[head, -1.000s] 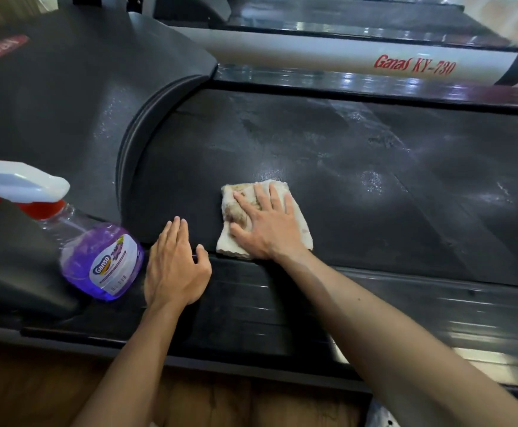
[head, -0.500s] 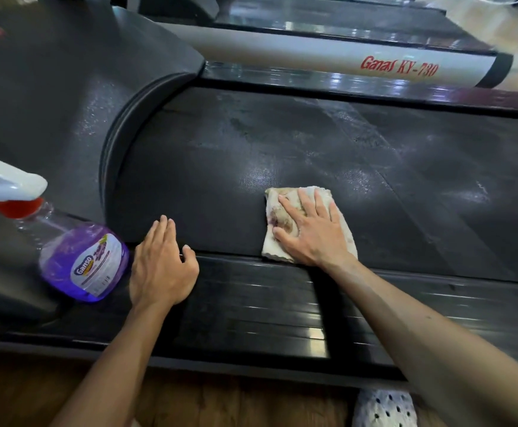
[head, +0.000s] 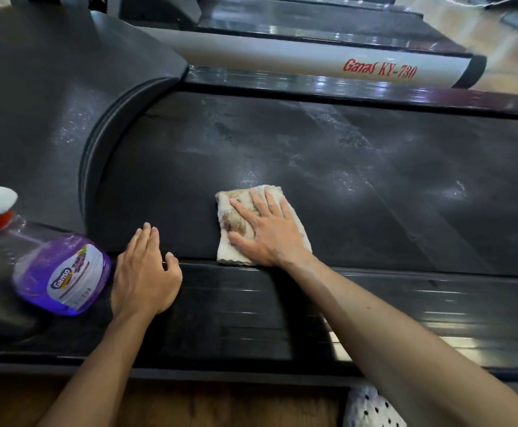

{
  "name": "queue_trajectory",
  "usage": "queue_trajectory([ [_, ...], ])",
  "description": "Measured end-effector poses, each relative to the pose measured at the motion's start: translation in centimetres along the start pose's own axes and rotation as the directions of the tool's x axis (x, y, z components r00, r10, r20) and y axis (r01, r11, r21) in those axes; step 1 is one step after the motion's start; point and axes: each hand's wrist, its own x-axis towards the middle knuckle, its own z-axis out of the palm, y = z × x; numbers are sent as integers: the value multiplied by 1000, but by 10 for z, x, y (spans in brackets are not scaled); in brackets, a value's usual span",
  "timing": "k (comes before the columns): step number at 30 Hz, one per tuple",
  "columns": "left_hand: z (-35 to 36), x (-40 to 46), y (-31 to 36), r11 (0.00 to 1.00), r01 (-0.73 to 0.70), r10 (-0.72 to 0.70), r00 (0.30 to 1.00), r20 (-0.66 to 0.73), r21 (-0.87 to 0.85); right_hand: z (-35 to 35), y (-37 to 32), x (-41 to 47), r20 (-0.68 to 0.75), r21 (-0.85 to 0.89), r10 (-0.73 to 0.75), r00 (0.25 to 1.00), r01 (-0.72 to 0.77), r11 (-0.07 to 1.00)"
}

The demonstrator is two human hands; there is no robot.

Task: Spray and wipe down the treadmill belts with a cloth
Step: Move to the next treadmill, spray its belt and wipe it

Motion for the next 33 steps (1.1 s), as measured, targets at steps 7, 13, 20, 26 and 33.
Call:
queue_trajectory([
  [7, 3, 1, -1, 1000, -1, 1, 1000, -2, 17, -4, 22, -5, 8, -10, 76, 997, -76, 997],
  [13, 4, -1, 1, 1000, 0, 1, 1000, -18, 25, -2, 23, 13, 2, -32, 84, 996, -84, 996],
  [20, 3, -3, 1, 1000, -4, 4, 1000, -31, 12, -4, 24, 79, -5, -64, 108, 994, -108, 992],
  [26, 1, -2, 2, 1000, 5, -5, 1000, -27, 7, -7, 21, 104, 33, -72, 163, 986, -161, 984],
  [33, -3, -4, 5, 1000, 12, -12, 1000, -13, -6, -1, 2, 22, 16, -72, 100, 995, -99, 992],
])
